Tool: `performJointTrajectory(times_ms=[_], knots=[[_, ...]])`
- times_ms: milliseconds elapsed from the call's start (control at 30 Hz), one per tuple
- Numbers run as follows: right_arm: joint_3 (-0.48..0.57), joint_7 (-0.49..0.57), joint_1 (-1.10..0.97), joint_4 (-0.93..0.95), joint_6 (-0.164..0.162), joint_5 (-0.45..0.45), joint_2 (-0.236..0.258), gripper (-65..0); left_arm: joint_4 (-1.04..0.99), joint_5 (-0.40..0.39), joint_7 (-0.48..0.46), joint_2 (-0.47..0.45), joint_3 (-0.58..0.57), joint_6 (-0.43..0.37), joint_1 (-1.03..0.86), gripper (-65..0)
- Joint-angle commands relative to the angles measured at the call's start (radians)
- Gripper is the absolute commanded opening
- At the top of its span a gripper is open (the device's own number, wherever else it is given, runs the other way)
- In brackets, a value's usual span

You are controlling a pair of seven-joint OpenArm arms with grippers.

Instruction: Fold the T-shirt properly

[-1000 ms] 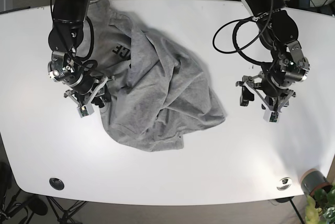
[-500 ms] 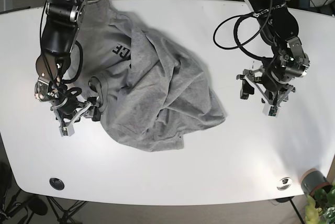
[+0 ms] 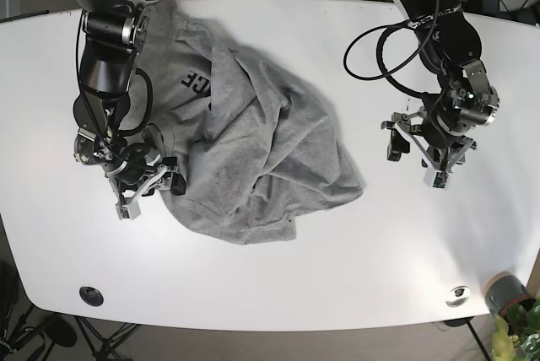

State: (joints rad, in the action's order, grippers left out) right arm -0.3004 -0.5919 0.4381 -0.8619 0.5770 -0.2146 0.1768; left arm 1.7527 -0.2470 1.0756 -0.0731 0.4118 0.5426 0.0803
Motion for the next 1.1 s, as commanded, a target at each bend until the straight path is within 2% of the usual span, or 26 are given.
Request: performJointTrajectory(times_ms=[0,67,200,267,367,400,433,500,533,733,933,1067], knots=[[-0.001,-0.006,0.014,-0.012,0.002,-0.001,-0.001,-17.6,0.016,-0.013,-0.021,-0.008,0.000,0.004,0.017,-24.7],[0.000,-0.006,-0.003,-0.016,0.002,0.005,-0.023,-17.6,0.014,-0.012,-0.021,-0.008,0.000,0.004,0.017,-24.7],[0.000,-0.006,-0.009,-0.016,0.002,0.001,-0.029,-17.9,0.014,-0.012,-0.021,-0.008,0.000,-0.002,0.020,-24.4],[0.000,-0.006,-0.011,-0.016,0.002,0.001,-0.029,-21.2,0.008,-0.012,-0.021,-0.008,0.000,-0.002,0.025,-24.3],[0.000,-0.006,-0.011,-0.016,0.002,0.001,-0.029,-34.9,-0.037,-0.012,-0.021,-0.004,-0.004,-0.003,0.034,-24.3],[0.000,-0.004,-0.011,-0.016,0.002,0.001,-0.029,-43.3,-0.058,-0.012,-0.021,-0.004,-0.006,-0.003,0.057,-24.2],[0.000,-0.003,-0.009,-0.016,0.002,0.001,-0.029,-48.0,-0.072,-0.012,-0.021,-0.003,-0.006,-0.003,0.072,-24.2],[0.000,-0.003,-0.006,-0.016,0.002,0.001,-0.027,-61.5,-0.116,-0.012,-0.021,-0.001,-0.006,-0.003,0.108,-24.2],[0.000,-0.003,-0.006,-0.018,0.002,0.001,-0.026,-65.0,-0.138,-0.012,-0.021,-0.001,-0.008,-0.003,0.121,-24.2],[0.000,-0.003,-0.011,-0.069,0.002,0.001,-0.023,-65.0,-0.311,-0.012,-0.027,0.000,-0.008,-0.003,0.226,-24.2],[0.000,-0.004,-0.012,-0.095,0.002,0.004,-0.026,-65.0,-0.528,-0.016,-0.124,0.002,-0.012,0.003,0.313,-24.2],[0.000,-0.004,-0.012,-0.093,0.002,0.001,-0.026,-65.0,-0.644,-0.019,-0.176,0.002,-0.077,0.004,0.353,-24.2]])
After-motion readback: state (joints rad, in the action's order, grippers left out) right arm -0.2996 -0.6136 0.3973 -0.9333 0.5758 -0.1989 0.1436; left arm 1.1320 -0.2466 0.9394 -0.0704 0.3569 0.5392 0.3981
